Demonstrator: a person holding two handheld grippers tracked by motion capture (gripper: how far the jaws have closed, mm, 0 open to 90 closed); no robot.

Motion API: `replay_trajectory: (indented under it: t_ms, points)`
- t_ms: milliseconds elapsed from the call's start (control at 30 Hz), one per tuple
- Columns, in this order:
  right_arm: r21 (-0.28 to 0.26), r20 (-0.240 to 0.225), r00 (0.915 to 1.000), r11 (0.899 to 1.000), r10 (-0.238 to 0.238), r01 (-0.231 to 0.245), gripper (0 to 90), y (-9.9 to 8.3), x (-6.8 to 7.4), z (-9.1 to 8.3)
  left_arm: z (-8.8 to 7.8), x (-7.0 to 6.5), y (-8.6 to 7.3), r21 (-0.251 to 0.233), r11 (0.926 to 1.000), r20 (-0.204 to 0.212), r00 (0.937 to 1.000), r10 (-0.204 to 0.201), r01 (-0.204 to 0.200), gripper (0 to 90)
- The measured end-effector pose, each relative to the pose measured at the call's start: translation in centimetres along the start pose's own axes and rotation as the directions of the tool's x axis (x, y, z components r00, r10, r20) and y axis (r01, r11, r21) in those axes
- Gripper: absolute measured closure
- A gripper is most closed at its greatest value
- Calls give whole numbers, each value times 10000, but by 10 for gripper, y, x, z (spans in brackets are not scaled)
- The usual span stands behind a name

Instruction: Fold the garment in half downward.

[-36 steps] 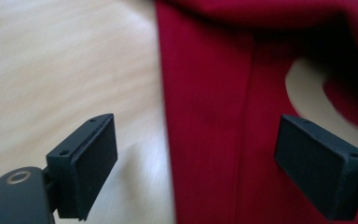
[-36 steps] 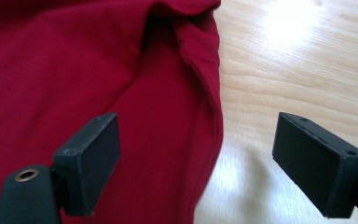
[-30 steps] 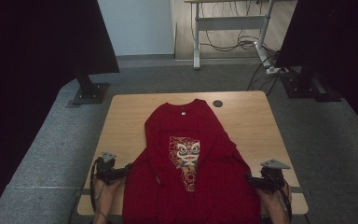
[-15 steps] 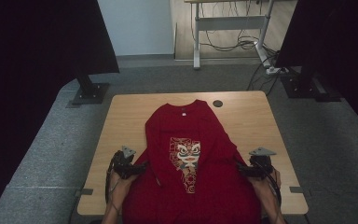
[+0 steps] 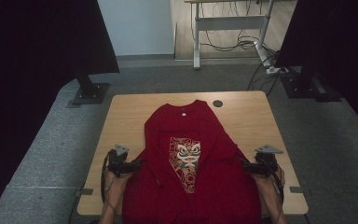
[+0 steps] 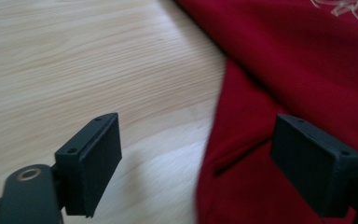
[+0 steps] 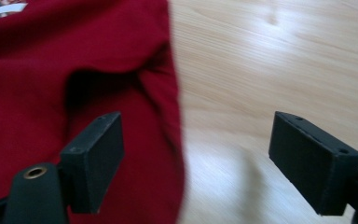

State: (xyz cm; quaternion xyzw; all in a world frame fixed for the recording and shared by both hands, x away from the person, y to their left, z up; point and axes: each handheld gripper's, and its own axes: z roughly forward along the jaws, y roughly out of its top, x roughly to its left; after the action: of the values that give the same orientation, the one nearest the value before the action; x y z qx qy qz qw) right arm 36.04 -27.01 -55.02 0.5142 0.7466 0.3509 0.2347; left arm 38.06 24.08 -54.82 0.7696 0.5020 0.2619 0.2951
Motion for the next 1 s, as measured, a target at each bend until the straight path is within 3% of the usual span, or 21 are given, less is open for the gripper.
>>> replay_trajectory:
  t_ms: [33,100,133,167,200,233,300,367,467,500,600,633,667,767,800,833,867,967,1000]
  points:
    - [231,-170,9997,9996,-179,183,163,2,4,9,1,2,-1,-72,9998,38,9999,-167,167,145]
    - [471,-68,9996,9985,-268,271,163,0,5,12,1,2,-1,-72,9998,38,9999,-167,167,144]
    - [471,-68,9996,9985,-268,271,149,0,5,12,1,2,-1,-72,9998,38,9999,-167,167,144]
    - [471,-68,9996,9985,-268,271,149,0,5,12,-1,11,-8,-190,9981,341,9977,-583,589,144]
    - [471,-68,9996,9985,-268,271,149,0,5,12,-1,11,-8,-190,9981,341,9977,-583,589,145]
    - [270,-55,10000,9996,34,-33,149,-6,2,9,-1,11,-8,-190,9981,341,9977,-583,589,145]
    - [270,-55,10000,9996,34,-33,162,-6,2,9,-9,12,-17,-193,9969,525,9958,-755,766,147]
    - [321,19,9999,9994,117,-117,165,-24,14,-11,-22,4,-28,-85,9979,633,9960,-637,644,151]
    - [420,12,9999,9990,126,-126,165,-26,16,-16,-22,4,-28,-85,9979,633,9960,-637,644,151]
    - [780,-78,10000,9970,26,-20,207,-26,19,-24,-29,-9,-28,49,10000,616,9981,6,-9,153]
    - [596,-7,10000,9982,-96,96,197,-24,19,-22,-29,-9,-28,49,10000,616,9981,6,-9,149]
    - [432,-314,9995,9990,-94,108,170,-15,15,-7,-19,-18,-18,2,9998,841,9962,208,-209,134]
    - [423,-285,9995,9989,-169,181,151,-14,14,-2,-13,-18,-13,-64,9998,856,9961,199,-195,133]
    - [289,-195,9998,9996,-52,58,161,-14,12,0,-13,-18,-13,-64,9998,856,9961,199,-195,138]
    - [289,-195,9998,9996,-52,58,161,-14,12,0,-14,6,-17,-107,9993,335,9988,-356,360,138]
    - [284,231,9993,9991,308,-314,171,-18,2,-5,-15,18,-21,-97,9961,208,9959,-878,880,176]
    - [236,337,9987,9989,389,-397,171,-21,-2,-8,-18,32,-28,-162,9905,16,9906,-1366,1366,177]
    - [225,454,9977,9984,504,-515,172,-24,-6,-12,-18,32,-28,-162,9905,16,9906,-1366,1366,186]
    - [225,454,9977,9984,504,-515,172,-24,-6,-12,-22,41,-32,-159,9880,-1,9881,-1539,1539,186]
